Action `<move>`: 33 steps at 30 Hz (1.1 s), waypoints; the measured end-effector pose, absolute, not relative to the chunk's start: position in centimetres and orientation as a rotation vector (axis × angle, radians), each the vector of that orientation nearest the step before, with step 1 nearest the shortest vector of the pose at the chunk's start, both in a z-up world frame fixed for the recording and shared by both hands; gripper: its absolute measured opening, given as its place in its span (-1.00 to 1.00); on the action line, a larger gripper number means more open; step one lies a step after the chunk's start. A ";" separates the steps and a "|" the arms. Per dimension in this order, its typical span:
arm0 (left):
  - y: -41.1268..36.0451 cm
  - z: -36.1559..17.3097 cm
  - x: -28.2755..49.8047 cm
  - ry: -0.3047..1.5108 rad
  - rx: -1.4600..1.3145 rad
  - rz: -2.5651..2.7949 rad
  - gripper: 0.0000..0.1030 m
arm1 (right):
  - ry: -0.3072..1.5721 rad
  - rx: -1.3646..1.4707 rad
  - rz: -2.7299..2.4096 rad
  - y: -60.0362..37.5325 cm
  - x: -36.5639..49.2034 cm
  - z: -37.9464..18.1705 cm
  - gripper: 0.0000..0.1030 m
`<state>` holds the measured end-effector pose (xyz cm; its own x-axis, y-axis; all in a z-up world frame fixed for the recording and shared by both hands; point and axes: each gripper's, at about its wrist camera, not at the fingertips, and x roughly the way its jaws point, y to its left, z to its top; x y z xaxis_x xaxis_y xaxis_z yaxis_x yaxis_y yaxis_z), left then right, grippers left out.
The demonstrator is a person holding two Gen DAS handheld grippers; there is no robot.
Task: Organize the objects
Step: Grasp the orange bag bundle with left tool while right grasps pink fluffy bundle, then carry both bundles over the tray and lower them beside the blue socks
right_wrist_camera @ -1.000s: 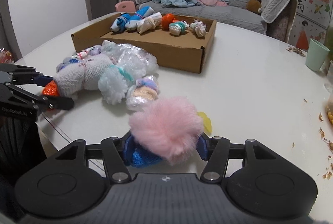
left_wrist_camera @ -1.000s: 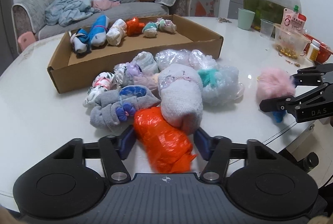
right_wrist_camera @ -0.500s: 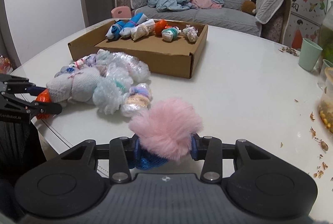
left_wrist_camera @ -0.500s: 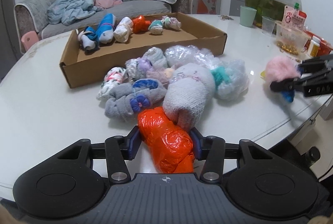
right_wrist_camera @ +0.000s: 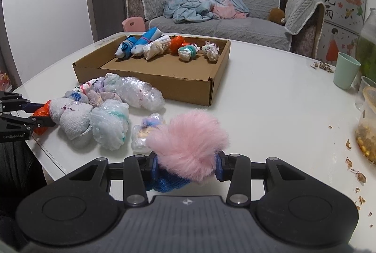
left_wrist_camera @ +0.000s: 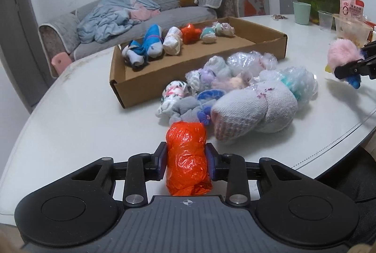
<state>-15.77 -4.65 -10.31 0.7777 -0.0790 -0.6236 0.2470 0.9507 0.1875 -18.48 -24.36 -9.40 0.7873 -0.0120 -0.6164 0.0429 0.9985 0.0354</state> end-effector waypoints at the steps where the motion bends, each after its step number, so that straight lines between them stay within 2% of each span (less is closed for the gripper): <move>1: -4.5 -10.2 -15.9 0.656 0.258 -0.180 -0.26 | 0.663 0.050 -0.029 -24.4 -18.5 -9.4 -0.25; 13: -0.9 -7.4 -15.2 0.658 0.137 -0.165 -0.29 | 0.593 0.025 -0.002 -24.9 -17.8 -6.0 -0.25; 18: 1.2 -4.0 -13.5 0.600 0.105 -0.138 -0.29 | 0.543 0.009 0.019 -25.2 -16.3 -3.9 -0.25; 26: 2.2 1.5 -7.5 0.507 0.057 -0.132 -0.29 | 0.475 -0.019 0.140 -25.2 -10.5 -0.2 -0.25; 33: 1.2 1.8 -1.2 0.529 0.026 -0.156 -0.28 | 0.493 -0.011 0.269 -25.3 -2.5 1.2 -0.24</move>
<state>-1.17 1.22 1.78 0.8516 -0.1420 -0.5046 0.1553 0.9877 -0.0159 -2.51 -25.28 1.21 0.8464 0.2521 -0.4690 -0.2576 0.9648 0.0538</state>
